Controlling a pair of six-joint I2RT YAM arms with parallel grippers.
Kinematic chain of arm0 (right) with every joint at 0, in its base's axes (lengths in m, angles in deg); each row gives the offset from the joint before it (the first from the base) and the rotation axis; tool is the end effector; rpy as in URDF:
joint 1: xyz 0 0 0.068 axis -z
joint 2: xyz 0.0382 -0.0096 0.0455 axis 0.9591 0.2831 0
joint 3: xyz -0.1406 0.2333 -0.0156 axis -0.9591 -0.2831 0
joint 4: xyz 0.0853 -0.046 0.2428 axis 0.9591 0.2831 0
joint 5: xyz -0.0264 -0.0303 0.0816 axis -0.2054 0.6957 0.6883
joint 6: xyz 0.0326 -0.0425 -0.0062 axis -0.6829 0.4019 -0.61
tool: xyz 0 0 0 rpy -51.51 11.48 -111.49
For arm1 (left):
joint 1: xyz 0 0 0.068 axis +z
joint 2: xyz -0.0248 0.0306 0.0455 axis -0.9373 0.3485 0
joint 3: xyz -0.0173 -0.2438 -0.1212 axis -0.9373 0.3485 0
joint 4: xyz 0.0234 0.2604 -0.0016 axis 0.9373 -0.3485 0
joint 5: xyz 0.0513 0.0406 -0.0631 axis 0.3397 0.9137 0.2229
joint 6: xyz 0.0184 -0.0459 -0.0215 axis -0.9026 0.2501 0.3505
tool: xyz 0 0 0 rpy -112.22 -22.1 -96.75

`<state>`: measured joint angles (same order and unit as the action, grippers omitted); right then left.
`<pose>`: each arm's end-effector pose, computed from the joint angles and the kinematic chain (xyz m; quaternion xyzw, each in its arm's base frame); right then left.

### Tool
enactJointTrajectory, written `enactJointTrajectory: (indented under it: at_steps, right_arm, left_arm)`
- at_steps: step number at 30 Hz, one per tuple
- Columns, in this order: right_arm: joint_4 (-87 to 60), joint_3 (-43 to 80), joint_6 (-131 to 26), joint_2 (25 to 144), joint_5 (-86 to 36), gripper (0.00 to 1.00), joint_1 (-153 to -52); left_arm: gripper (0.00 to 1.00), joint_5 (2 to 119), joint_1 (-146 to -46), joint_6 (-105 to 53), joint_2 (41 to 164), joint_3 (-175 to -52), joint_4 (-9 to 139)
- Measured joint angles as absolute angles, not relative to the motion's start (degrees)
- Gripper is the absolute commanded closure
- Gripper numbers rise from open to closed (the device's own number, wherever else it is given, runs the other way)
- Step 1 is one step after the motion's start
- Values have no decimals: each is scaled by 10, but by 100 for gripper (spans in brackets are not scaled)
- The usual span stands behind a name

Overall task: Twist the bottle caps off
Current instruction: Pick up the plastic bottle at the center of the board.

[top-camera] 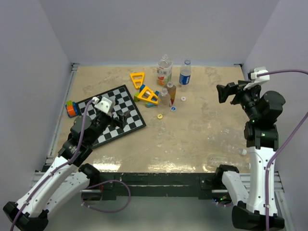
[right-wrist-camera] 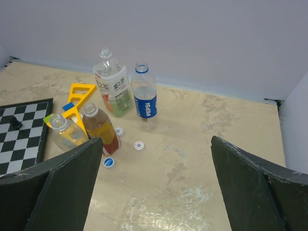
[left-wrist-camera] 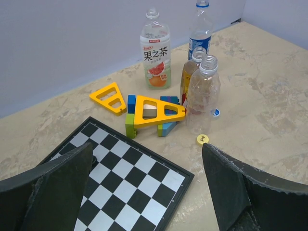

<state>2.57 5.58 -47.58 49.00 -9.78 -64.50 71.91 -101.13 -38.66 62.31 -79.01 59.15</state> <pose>0.1588 -0.0113 0.4325 -0.0755 0.7002 0.0961 0.7035 0.1334 -0.0796 0.3334 0.1840 0.6908 -0.1649 0.6795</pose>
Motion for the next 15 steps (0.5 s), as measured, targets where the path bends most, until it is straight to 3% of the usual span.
enactJointTrajectory:
  at_steps: [15]
  right_arm:
    - [23, 42, -419, 499, -93, 2, -645]
  left_arm:
    - [0, 708, -1011, -386, 624, -785, 612]
